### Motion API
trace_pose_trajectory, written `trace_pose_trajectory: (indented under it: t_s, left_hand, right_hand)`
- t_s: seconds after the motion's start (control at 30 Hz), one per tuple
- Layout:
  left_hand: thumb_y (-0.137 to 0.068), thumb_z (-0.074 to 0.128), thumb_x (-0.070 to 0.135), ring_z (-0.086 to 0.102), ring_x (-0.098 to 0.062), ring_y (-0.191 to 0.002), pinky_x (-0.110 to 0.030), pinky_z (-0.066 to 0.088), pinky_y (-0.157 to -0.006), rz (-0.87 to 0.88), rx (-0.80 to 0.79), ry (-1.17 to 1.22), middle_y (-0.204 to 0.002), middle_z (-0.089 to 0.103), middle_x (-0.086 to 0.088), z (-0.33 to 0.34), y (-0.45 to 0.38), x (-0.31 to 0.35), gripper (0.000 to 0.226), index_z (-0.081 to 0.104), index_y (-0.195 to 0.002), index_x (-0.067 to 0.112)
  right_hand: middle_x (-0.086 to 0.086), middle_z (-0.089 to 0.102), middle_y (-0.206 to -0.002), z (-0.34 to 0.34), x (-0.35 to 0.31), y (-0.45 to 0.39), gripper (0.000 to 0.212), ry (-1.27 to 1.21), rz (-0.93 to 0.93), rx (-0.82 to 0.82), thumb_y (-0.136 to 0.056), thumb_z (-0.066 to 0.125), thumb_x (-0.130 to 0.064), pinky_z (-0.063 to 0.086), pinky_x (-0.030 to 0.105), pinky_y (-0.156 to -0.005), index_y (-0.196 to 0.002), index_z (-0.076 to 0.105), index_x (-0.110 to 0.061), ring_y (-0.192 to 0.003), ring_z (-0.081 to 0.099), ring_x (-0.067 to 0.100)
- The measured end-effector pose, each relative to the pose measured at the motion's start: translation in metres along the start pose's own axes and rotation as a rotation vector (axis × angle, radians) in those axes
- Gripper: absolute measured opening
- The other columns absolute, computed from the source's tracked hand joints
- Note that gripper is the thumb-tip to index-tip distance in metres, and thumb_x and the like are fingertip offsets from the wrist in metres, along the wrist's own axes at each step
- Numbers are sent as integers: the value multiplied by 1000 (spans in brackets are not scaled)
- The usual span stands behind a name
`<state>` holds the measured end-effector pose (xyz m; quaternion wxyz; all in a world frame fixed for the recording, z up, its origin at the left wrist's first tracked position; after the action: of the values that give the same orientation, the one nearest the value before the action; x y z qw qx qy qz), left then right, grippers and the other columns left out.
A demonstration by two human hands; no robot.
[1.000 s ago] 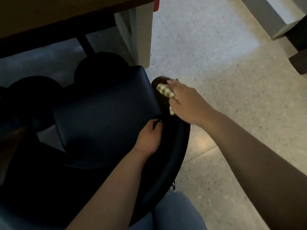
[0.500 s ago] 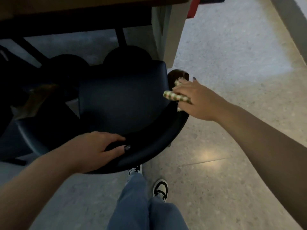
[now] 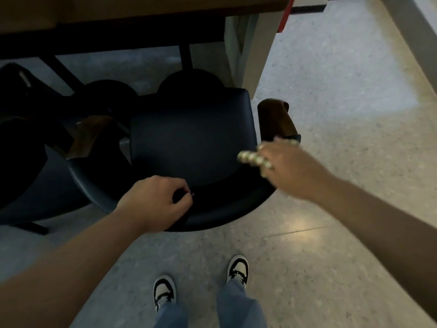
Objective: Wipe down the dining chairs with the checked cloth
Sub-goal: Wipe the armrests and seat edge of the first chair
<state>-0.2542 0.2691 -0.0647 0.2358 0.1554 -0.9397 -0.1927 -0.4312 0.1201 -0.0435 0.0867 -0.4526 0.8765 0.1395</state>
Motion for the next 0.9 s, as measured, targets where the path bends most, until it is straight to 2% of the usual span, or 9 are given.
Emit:
trace_pose_trajectory:
  t_s: [0.13,0.23,0.33,0.4,0.47,0.6,0.67,0.77,0.9]
  left_hand:
    - [-89,50,41,57,-8,-54,-28,47,-54,18,100,37,-59,60,6,-1,1,-4,22,64,-79,28]
    - [-87,52,36,52,-12,-47,-27,40,-46,52,263,89,-49,53,4,-10,7,-6,27,57,-66,20]
    - [-89,52,33,52,-14,-43,-32,46,-46,110,334,160,-47,52,3,-14,11,-6,29,56,-64,19]
    - [-91,51,33,54,-17,-50,-32,47,-51,210,299,193,-52,53,5,-15,14,-3,27,58,-69,18]
    - [-94,45,39,60,-20,-66,-32,48,-60,318,155,95,-68,61,6,-17,12,-8,26,62,-83,22]
    - [-93,23,62,62,-15,-97,-37,52,-82,360,-164,-349,-106,67,9,-28,2,-70,49,61,-113,38]
    - [-89,17,67,60,-14,-104,-37,51,-84,315,-148,-379,-115,66,11,-36,-2,-94,56,57,-121,44]
    - [-91,25,65,59,-14,-106,-32,48,-80,254,-127,-382,-116,64,15,-37,-6,-95,44,56,-118,50]
    - [-92,35,61,57,-15,-109,-34,46,-85,174,-136,-301,-118,63,15,-39,-12,-95,34,59,-114,51]
  right_hand:
    - [17,61,-114,-7,30,-14,26,10,265,65,-96,48,-22,36,41,-98,-109,61,-5,-111,51,37]
    - [12,64,-95,12,-26,0,25,16,233,96,-95,47,-25,43,39,-85,-97,64,-7,-92,56,30]
    - [15,66,-111,20,-86,21,28,-22,144,142,-94,51,-22,38,39,-101,-109,66,-4,-107,58,33]
    - [16,60,-126,17,-91,22,32,26,162,95,-96,49,-19,32,35,-105,-120,60,-1,-121,50,33]
    - [17,58,-124,12,-61,12,28,55,303,6,-96,46,-14,31,37,-102,-118,58,0,-123,45,37]
    - [10,56,-83,4,-48,3,19,46,478,62,-96,43,-18,35,36,-73,-88,55,-6,-96,55,39]
    - [14,63,-95,17,-83,6,24,99,488,81,-96,42,-24,43,39,-75,-97,60,-8,-94,57,36]
    - [10,64,-106,37,-160,2,27,46,425,153,-98,39,-27,45,39,-80,-105,61,-12,-99,59,32]
    - [10,68,-94,54,-216,-2,34,-9,201,215,-86,39,-23,46,39,-94,-98,67,-9,-97,63,30]
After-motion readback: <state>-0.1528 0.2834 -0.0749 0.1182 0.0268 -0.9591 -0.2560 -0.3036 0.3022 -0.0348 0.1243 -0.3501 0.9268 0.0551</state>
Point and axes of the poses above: each hand's wrist, its own y-axis away from the middle knuckle, its own z-axis out of the palm, x = y × z, the point moved 7 cm from there along -y, towards the middle knuckle
